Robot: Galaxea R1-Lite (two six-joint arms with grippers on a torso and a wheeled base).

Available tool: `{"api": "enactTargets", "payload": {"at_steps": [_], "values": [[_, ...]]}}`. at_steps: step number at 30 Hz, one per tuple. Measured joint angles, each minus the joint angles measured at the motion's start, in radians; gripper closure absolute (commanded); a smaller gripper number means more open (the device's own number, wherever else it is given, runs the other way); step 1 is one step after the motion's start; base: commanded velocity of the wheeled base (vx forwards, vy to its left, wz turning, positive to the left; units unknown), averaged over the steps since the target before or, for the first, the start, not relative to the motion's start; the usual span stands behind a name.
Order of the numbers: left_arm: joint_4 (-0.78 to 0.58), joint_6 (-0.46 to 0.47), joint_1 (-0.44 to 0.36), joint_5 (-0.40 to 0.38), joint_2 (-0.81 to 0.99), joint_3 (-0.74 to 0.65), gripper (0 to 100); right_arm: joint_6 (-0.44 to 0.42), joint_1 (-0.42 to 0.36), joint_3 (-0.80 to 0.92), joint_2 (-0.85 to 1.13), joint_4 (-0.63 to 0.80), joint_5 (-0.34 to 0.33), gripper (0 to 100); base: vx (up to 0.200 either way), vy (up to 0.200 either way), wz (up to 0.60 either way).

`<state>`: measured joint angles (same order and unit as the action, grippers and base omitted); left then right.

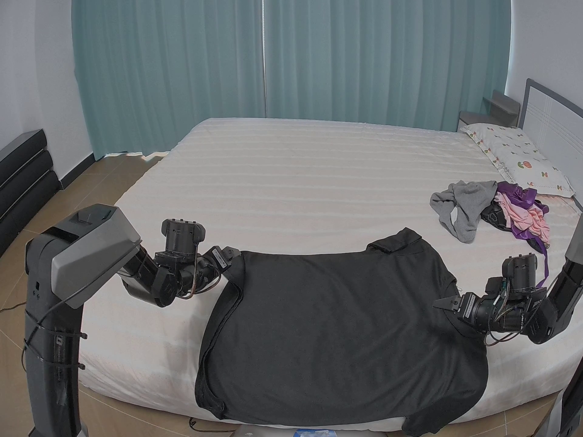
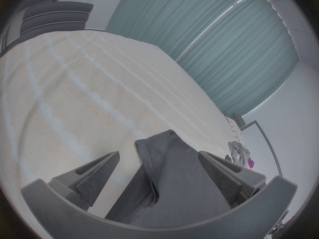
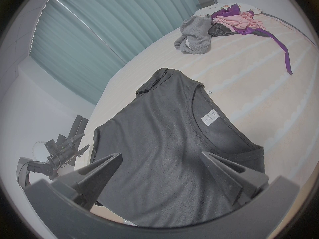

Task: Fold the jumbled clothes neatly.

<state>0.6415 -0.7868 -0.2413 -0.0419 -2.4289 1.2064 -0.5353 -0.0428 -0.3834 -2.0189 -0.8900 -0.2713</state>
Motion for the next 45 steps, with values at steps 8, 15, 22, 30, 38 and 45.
{"api": "enactTargets", "payload": {"at_steps": [8,15,22,30,38,45], "values": [[-0.068,0.004,0.001,-0.004,-0.08,0.115,0,0.0,-0.002,-0.002,-0.01,-0.003,0.001,0,0.0,0.0,0.0],[-0.086,0.004,-0.002,-0.003,-0.122,0.182,100,0.0,0.002,-0.005,-0.013,-0.003,0.001,0,0.0,0.0,0.0],[-0.085,0.011,0.002,0.005,-0.136,0.206,100,0.0,0.004,-0.007,-0.015,-0.003,-0.001,0,0.0,0.0,0.0],[-0.081,0.154,0.025,0.044,-0.145,0.263,100,0.0,0.006,-0.006,-0.023,-0.028,0.0,0,0.0,0.0,0.0],[-0.089,0.196,0.069,0.124,-0.177,0.426,100,-0.001,0.008,0.001,-0.039,-0.073,0.003,0,0.0,0.0,0.0],[-0.122,0.226,0.097,0.146,-0.207,0.485,100,-0.027,0.007,-0.009,-0.046,-0.109,0.006,0,0.0,0.0,0.0]]}}
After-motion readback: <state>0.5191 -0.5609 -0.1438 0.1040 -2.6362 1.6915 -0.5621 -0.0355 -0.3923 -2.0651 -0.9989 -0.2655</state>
